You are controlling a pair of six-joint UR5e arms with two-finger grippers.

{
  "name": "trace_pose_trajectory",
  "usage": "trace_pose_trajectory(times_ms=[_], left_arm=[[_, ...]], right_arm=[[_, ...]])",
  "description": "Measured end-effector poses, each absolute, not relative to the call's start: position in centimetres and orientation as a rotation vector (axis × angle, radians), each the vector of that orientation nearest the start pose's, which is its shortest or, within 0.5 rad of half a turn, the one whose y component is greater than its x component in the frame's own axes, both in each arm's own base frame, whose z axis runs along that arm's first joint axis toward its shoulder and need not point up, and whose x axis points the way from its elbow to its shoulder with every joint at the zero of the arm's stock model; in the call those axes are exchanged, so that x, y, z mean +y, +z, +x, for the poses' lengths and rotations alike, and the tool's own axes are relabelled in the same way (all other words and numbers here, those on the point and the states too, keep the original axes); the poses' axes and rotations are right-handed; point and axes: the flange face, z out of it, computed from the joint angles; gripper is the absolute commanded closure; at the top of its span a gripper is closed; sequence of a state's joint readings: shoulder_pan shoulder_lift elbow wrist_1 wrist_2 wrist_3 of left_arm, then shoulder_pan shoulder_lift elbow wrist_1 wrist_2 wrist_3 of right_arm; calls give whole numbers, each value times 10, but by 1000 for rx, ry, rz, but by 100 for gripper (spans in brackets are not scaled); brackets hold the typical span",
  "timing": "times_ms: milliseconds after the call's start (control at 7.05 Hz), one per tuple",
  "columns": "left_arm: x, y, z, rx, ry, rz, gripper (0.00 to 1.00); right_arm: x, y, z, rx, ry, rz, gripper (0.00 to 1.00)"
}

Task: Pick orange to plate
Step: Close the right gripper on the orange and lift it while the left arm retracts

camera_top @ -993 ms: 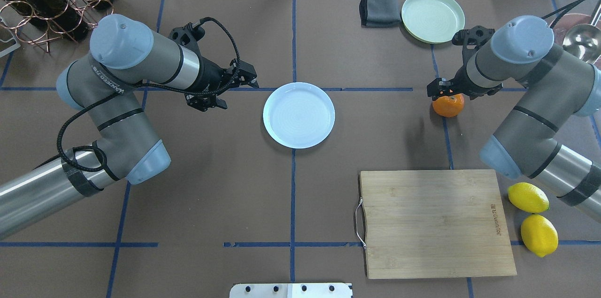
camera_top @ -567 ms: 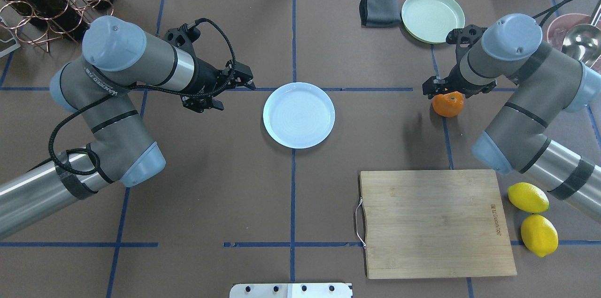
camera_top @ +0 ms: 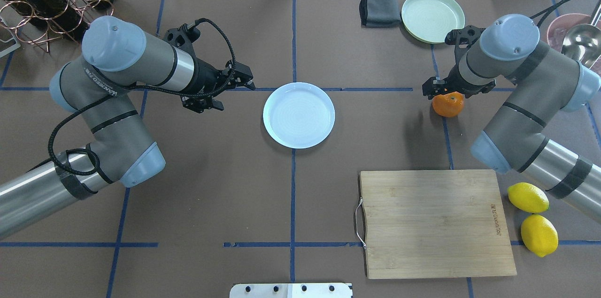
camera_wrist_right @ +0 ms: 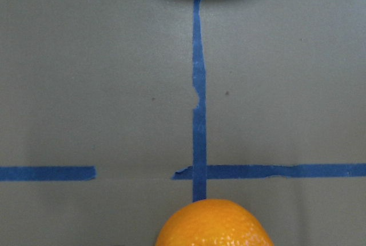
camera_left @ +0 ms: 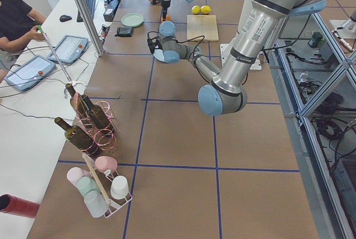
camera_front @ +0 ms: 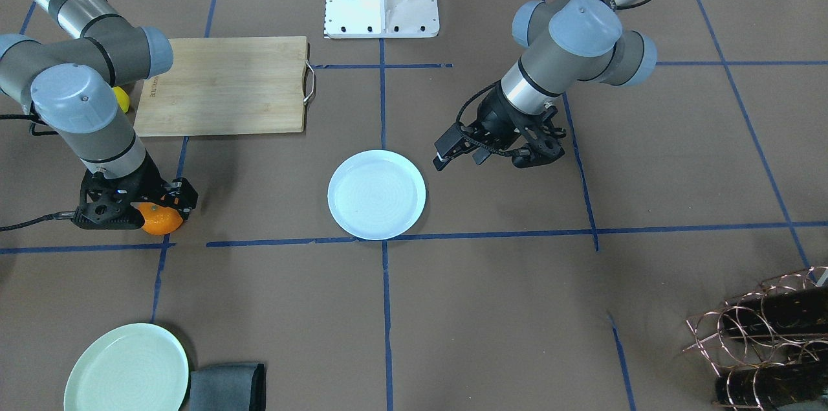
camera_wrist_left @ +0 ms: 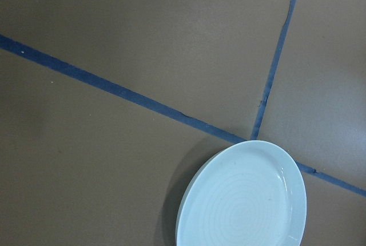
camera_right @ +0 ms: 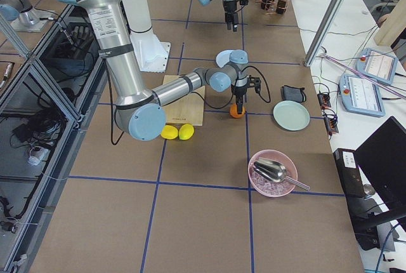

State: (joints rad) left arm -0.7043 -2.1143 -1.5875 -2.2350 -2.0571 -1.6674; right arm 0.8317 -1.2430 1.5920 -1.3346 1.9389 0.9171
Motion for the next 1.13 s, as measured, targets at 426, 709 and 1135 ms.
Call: trace_pose_trajectory(times_ms=[426, 709, 1135], left_arm=[[-505, 257, 443, 1274, -394, -48, 0], [-512, 263, 429, 1271, -387, -41, 0], [-521, 274, 403, 1245, -373, -8, 0]], right_arm=[[-539, 461, -361, -656, 63, 117, 1], [-540, 465, -362, -652, 64, 111, 85], [-539, 456, -360, -666, 60, 120, 100]])
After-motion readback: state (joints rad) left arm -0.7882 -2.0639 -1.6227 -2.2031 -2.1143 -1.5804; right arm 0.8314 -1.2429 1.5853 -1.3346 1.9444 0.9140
